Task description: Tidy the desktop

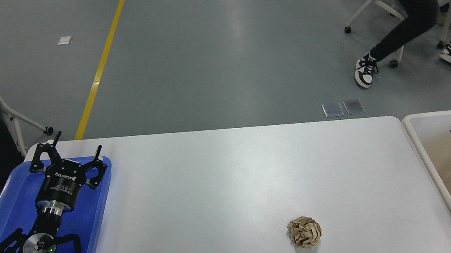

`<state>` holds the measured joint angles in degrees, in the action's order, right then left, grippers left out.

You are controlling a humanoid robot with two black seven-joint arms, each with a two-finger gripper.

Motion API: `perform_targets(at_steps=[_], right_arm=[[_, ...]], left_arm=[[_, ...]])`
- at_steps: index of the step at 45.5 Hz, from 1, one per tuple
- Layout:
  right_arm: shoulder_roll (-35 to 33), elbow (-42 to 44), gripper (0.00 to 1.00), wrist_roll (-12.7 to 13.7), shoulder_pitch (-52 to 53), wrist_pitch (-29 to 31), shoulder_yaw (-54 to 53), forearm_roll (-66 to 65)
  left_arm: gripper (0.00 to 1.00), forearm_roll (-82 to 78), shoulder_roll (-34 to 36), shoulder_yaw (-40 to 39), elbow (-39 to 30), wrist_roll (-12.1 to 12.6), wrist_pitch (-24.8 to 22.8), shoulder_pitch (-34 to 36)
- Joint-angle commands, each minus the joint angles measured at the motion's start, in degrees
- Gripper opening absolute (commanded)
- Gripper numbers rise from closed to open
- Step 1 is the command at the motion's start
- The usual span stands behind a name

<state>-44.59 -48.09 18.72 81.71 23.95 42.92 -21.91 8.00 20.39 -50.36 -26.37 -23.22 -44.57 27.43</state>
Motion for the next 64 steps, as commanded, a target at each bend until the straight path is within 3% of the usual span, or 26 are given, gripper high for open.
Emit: perform_targets(at_steps=[1, 15, 29, 48, 64], right_arm=[[4.68, -4.55, 1.0, 0.0, 11.44, 11.11, 10.78, -0.15], [7.85, -15.62, 1.0, 0.0, 26.83, 21.05, 17.55, 0.02], [9.08, -21.69, 1.0, -0.08, 37.55, 21.05, 17.64, 0.11], [10.05, -21.78, 1.0, -0.35, 53.02, 21.05, 16.23, 1.25], [12.42, -21.69, 1.0, 0.0, 53.21, 21.05, 17.02, 0.46]], left_arm=[[0.99, 0.0, 0.0, 0.0, 0.0, 0.02, -0.08, -0.01], [0.99, 0.0, 0.0, 0.0, 0.0, 0.02, 0.0, -0.01], [0.99, 0.0, 0.0, 0.0, 0.0, 0.02, 0.01, -0.01], [0.99, 0.0, 0.0, 0.0, 0.0, 0.02, 0.01, -0.1], [0.99, 0.0, 0.0, 0.0, 0.0, 0.02, 0.01, -0.01]])
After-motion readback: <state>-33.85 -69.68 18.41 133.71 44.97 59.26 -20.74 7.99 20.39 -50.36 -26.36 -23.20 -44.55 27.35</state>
